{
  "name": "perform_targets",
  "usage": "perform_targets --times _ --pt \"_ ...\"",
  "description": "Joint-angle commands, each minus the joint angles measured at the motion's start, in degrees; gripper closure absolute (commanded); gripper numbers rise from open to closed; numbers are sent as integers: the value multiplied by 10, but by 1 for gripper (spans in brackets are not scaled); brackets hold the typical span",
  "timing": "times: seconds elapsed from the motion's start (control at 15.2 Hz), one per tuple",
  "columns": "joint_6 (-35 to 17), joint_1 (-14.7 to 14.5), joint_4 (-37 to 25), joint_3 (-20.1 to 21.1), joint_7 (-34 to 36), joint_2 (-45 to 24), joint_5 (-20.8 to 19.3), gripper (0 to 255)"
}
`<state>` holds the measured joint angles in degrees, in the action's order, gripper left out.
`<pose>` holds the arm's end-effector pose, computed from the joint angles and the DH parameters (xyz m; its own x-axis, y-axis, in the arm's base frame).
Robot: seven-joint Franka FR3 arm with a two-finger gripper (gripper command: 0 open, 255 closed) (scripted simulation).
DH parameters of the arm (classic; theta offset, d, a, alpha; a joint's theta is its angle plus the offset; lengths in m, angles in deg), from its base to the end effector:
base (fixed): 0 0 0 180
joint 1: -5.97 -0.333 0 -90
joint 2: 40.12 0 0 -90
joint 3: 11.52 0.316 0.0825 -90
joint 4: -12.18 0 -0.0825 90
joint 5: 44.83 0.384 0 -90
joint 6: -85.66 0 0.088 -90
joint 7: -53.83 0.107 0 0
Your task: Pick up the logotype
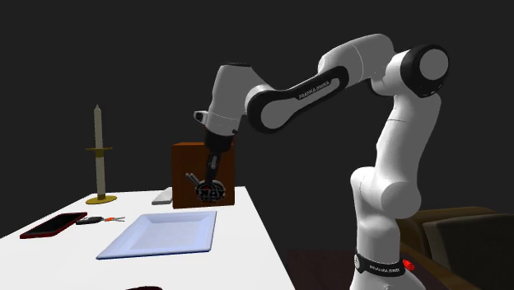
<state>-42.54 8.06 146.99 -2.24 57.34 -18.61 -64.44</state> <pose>0.4572 0.0525 0.5002 0.9347 0.2718 0.2291 0.1816 -0.9192 0.3494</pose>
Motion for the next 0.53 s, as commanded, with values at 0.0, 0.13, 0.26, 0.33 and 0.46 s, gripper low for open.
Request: perform_targets --times 0.0,0.13,0.26,0.33,0.46 --pt "16 -2 -13 0 -5 3 4 255" --pt "30 -3 -25 -1 -11 6 8 255" --pt "45 -4 -38 -1 -17 9 12 255" --pt "52 -4 -45 -2 -20 10 13 255" --pt "54 -4 -46 -2 -20 10 13 255"
